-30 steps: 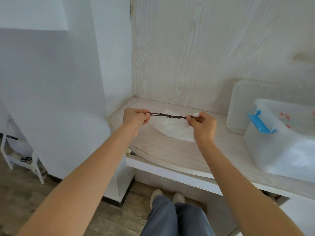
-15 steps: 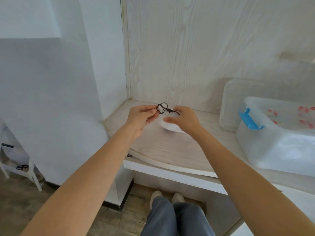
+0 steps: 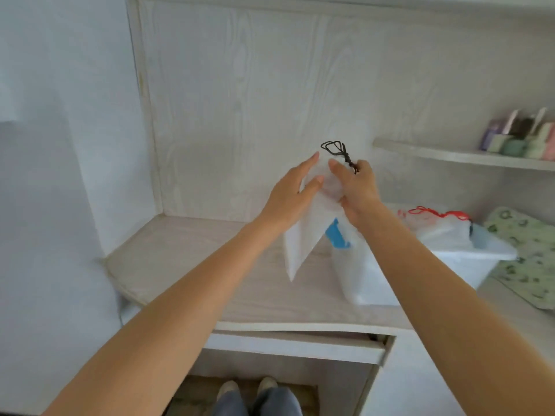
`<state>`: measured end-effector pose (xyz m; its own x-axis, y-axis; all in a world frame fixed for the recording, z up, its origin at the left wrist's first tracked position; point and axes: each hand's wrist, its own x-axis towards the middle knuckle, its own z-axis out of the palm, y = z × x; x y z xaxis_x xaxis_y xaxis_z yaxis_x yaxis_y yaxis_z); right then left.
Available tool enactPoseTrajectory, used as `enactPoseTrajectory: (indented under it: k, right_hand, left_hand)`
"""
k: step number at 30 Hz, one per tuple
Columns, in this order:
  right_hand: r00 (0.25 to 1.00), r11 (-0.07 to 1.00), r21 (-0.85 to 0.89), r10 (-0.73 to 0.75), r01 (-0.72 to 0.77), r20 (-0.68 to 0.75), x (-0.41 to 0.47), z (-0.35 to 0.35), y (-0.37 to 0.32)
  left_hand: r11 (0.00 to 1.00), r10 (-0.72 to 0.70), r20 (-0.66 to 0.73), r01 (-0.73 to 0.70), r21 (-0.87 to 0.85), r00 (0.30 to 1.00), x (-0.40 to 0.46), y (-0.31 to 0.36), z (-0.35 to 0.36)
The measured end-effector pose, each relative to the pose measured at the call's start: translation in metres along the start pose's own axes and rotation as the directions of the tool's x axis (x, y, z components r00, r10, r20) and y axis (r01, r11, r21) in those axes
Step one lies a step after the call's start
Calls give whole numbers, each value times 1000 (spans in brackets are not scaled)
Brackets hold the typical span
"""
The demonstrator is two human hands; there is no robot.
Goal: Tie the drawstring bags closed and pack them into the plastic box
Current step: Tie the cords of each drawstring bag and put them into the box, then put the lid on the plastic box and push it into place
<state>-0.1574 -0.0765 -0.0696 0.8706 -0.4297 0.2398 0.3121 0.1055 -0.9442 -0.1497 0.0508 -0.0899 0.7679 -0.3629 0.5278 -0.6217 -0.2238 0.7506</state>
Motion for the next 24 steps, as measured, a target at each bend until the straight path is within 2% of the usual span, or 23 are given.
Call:
enactPoseTrajectory:
  k: [3, 7, 8, 10, 12, 14, 16, 17, 20, 22, 24]
  right_hand:
    - [991, 1000, -13, -17, 15, -131, 10, -49, -11]
    - [959, 997, -76, -37, 16, -281, 24, -109, -20]
    - [952, 990, -139, -63, 21, -300, 26, -122, -21]
    - [942, 921, -390, -125, -6, -310, 29, -144, -22]
    - [948, 727, -685, -181, -51, -262, 31, -162, -20]
    - [953, 438, -899, -270, -4, -136, 31, -175, -16]
    - [934, 114, -989, -354, 93, 48, 29, -181, -13]
    - [923, 13, -988, -360, 153, 138, 28, -180, -14]
    - [934, -111, -957, -214, 267, 286, 31, -186, -15]
    - [948, -181, -942, -95, 284, 304, 34, -191, -14]
    - [955, -236, -930, -25, 282, 295, 35, -197, -12]
  left_hand:
    - [993, 25, 106, -37, 111, 994, 18, 19, 41]
    - [979, -19, 247, -32, 202, 969, 35, 27, 90]
    - [969, -34, 269, -34, 245, 962, 39, 29, 101]
    - [934, -73, 300, -40, 354, 951, 46, 30, 119]
    - [881, -117, 360, -71, 468, 925, 51, 29, 135]
    - [830, -170, 442, -115, 546, 881, 54, 27, 149]
    - [807, -217, 502, -135, 574, 837, 56, 24, 159]
    - [804, -228, 516, -139, 578, 825, 55, 24, 160]
    - [839, -218, 540, -126, 529, 813, 54, 30, 169]
    - [859, -227, 562, -108, 500, 795, 54, 32, 173]
    - [837, -267, 561, -99, 538, 784, 55, 31, 173]
